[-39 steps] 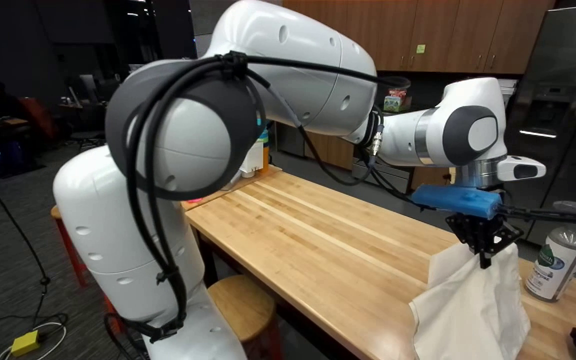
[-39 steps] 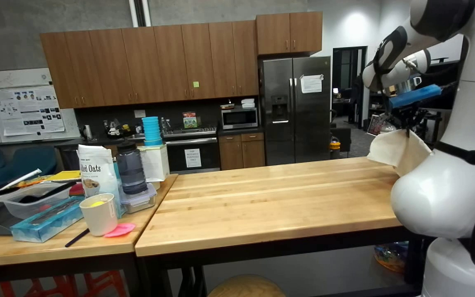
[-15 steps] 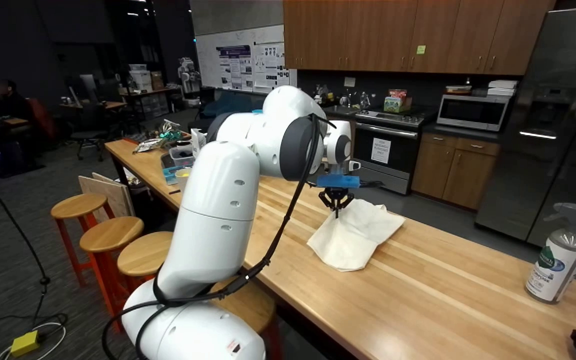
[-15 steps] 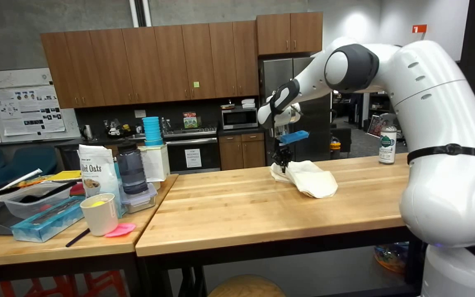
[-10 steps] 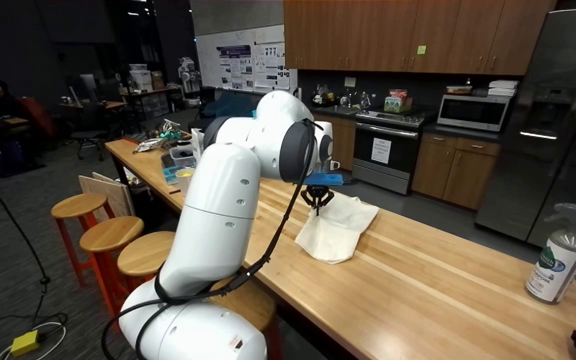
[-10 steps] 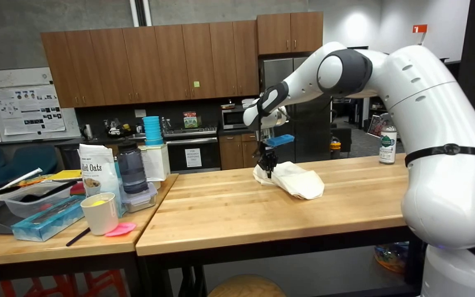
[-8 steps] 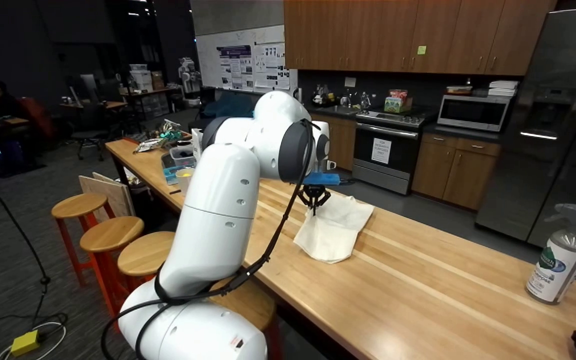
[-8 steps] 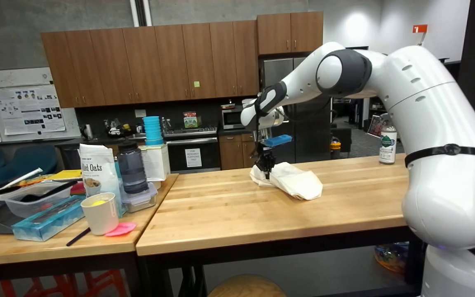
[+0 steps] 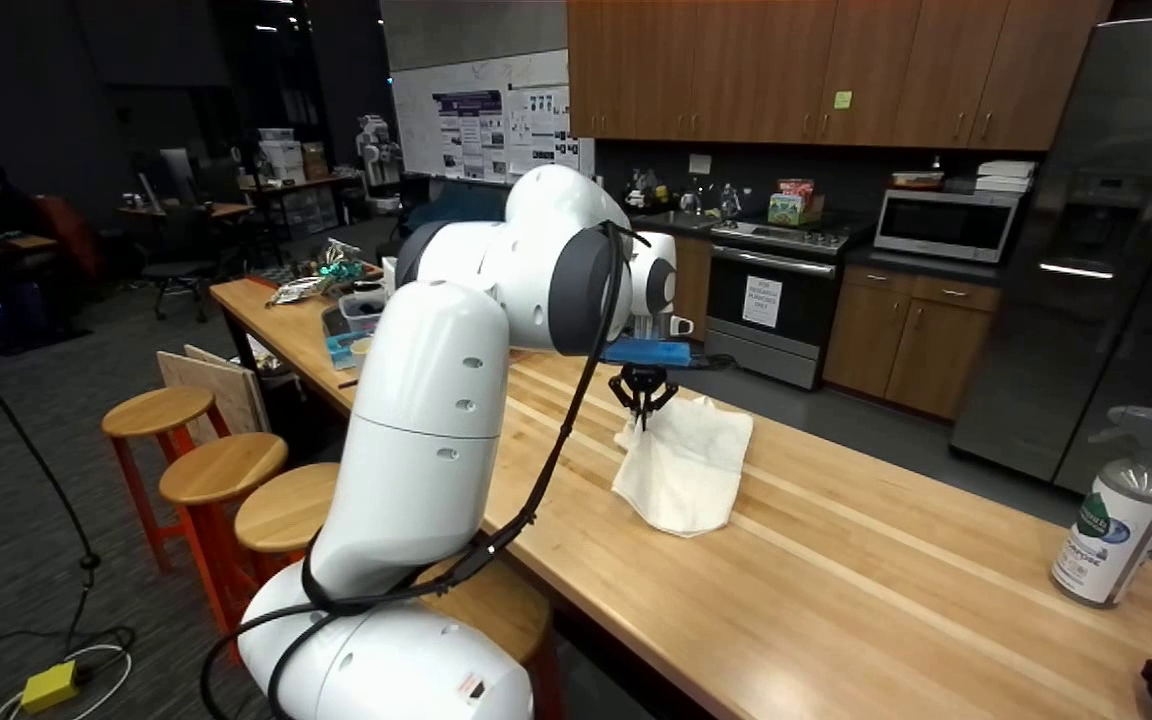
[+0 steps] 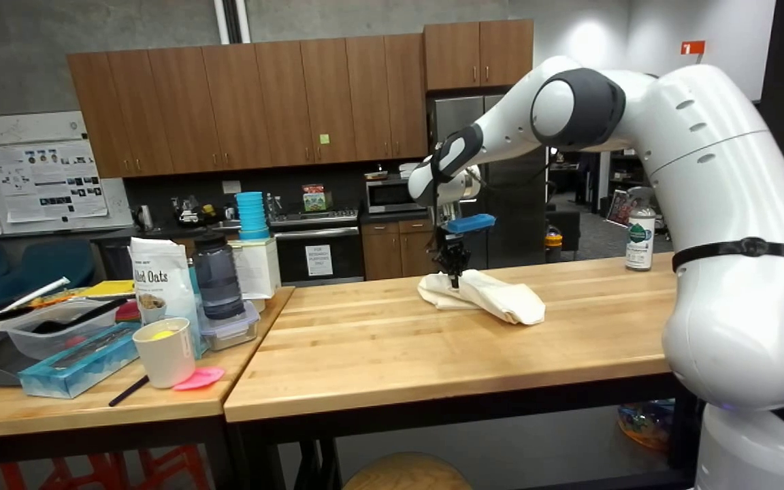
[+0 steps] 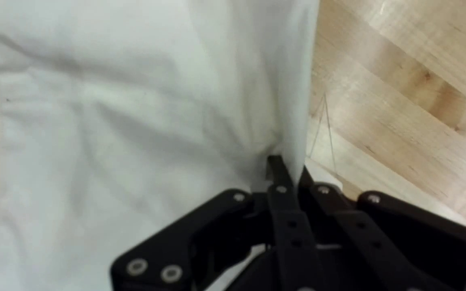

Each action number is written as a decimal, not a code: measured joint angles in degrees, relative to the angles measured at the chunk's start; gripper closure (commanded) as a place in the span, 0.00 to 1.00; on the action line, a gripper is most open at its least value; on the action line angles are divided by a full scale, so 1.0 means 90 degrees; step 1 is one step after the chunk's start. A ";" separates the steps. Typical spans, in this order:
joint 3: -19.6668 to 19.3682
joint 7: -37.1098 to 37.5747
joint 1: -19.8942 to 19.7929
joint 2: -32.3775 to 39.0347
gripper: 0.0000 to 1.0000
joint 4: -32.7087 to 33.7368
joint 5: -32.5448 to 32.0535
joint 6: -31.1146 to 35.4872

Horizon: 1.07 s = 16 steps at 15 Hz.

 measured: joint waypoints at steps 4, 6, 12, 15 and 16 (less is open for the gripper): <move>-0.0288 0.0666 -0.0146 -0.0583 0.99 -0.0654 0.0052 0.0085; -0.0477 0.0939 -0.0233 -0.0854 0.99 -0.0981 0.0050 0.0234; -0.1007 0.1478 -0.0665 -0.1564 0.99 -0.1737 0.0049 0.0825; -0.1222 0.1619 -0.0862 -0.1808 0.99 -0.2017 0.0049 0.1066; -0.1279 0.1646 -0.0914 -0.1863 0.99 -0.2084 0.0049 0.1132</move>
